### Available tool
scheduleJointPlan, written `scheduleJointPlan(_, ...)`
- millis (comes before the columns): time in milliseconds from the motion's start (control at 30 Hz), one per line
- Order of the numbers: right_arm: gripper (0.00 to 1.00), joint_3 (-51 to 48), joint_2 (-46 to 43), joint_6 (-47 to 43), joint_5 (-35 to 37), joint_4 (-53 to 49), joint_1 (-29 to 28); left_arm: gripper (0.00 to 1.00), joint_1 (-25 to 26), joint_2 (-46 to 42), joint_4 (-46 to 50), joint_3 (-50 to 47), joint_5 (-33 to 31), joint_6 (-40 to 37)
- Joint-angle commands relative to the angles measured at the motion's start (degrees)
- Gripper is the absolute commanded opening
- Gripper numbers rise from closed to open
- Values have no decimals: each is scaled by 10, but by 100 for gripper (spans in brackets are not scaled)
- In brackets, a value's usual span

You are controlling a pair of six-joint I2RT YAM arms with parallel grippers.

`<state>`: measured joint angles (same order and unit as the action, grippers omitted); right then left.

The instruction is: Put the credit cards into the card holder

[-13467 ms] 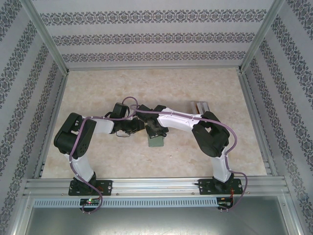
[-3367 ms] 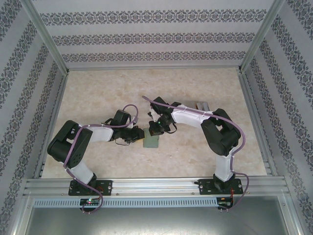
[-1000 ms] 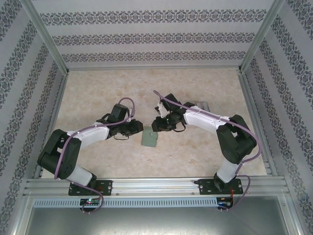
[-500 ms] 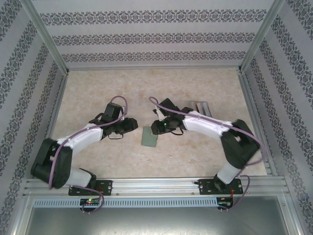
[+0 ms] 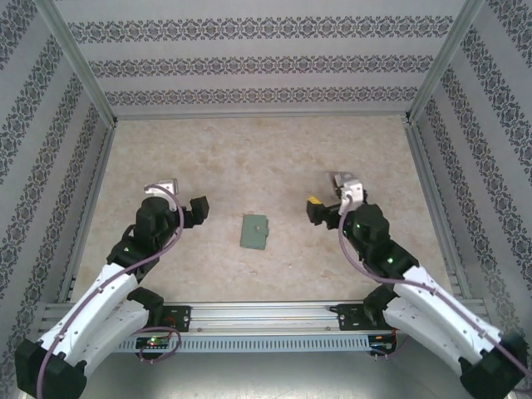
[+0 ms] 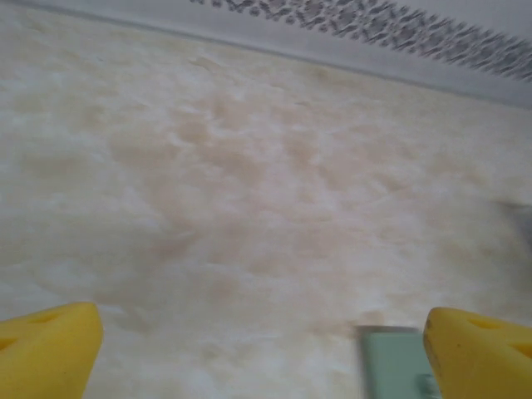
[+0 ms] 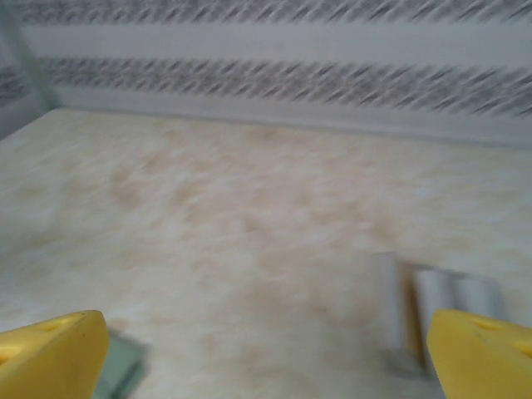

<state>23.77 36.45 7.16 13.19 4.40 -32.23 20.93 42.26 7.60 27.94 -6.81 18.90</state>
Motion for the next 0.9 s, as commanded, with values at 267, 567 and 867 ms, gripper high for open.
scheduleJointPlan(267,98,-192,-39,-66,-55,196,206,99,-52,92,-312,-122,-83,-219)
scheduleJointPlan(567,98,-166,191,-55,-106,364,249,100,-125,259,-501,-141,14,-202)
scheduleJointPlan(867,98,-97,340,-72,-110,433,274,100,-204,362,-622,-129,88,-196)
